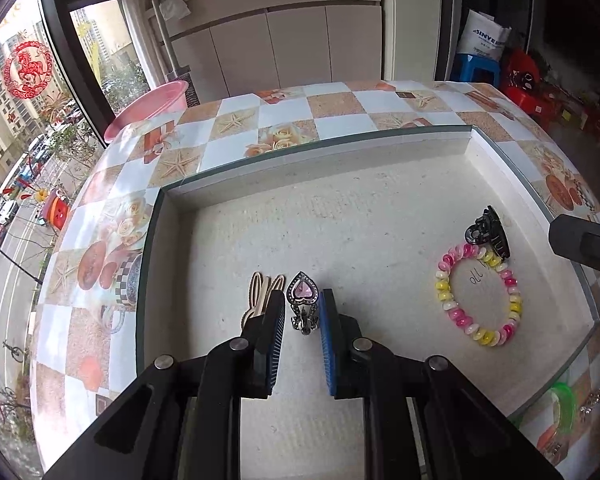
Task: Organize jewelry
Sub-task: 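Carry the pendant and beaded bracelet into the tray and open both tools, then withdraw both tools from the tray toward the brown coil hair tie and green bangle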
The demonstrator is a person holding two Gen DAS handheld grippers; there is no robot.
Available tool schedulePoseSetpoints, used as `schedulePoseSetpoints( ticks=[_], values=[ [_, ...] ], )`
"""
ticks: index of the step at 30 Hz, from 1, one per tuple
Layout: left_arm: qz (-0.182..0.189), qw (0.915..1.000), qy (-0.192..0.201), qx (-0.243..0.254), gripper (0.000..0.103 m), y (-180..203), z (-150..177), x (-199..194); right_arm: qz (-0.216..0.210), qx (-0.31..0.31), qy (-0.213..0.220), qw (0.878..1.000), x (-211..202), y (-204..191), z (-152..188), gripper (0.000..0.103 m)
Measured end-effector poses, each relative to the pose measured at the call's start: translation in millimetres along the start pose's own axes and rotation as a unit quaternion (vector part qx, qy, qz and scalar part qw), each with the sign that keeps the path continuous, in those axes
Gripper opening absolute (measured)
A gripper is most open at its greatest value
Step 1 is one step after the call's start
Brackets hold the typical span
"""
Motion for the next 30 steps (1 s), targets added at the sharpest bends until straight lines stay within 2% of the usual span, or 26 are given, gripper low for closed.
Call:
schedulePoseSetpoints(
  ticks=[1,2,3,4,10,12,14,18,21,25,30],
  values=[
    [0.0,1.0,0.0,-0.003,0.067,-0.2,-1.2,-0.6,-0.002,0.005,0.004,1.0,-4.5,1.6,-0.7,0.052],
    [-0.002,1.0,0.004,-0.008,0.093,-1.4,-2.5,-2.6,-0.004,0.008,0.008,1.0,-8.9,2.6,-1.1,0.052],
    [-0.009,0.9995,0.024,-0.016,0.103,-4.0,-6.1,-8.1,-0.007,0.01,0.011,1.0,-13.1,3.5,-1.3,0.052],
    [-0.013,0.9991,0.038,-0.013,0.103,-4.3,-9.1,-13.8,-0.006,0.012,0.016,1.0,-17.1,4.9,-1.3,0.053],
    [-0.001,0.9982,0.058,-0.014,0.103,-2.5,-16.9,-36.9,-0.009,0.013,0.017,1.0,-29.0,7.0,3.9,0.054],
    [0.007,0.9981,0.059,-0.017,0.103,-4.2,-16.4,-46.4,-0.017,0.012,0.014,1.0,-31.0,4.9,8.2,0.064],
    [0.012,0.9979,0.06,-0.019,0.103,-6.6,-14.1,-56.4,-0.026,0.01,0.014,1.0,-34.1,0.9,13.1,0.083],
    [0.041,0.9966,0.061,-0.037,0.103,-14.4,-3.9,-80.9,-0.037,0.006,0.02,0.999,-45.7,-8.1,22.5,0.086],
    [0.055,0.9955,0.064,-0.043,0.103,-22.6,7.1,-99.8,-0.045,0.006,0.027,0.999,-57.4,-14.7,29.1,0.101],
    [0.071,0.994,0.07,-0.046,0.103,-33.6,25.3,-123.5,-0.039,-0.003,0.043,0.998,-76.0,-23.7,36.9,0.103],
    [0.071,0.9938,0.077,-0.036,0.103,-44.2,49.7,-147.4,-0.028,-0.008,0.068,0.997,-102.2,-34.1,45.4,0.103]
  ],
)
Point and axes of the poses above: each gripper's, at about its wrist camera, not at the fingertips, and x roughly the way its jaws point, y to its right, z to its underside, the point moved 8 cm from there along x, roughly the way its jaws point, and after that the axes turned 15 degrees about -x, right-handed, at the moved point
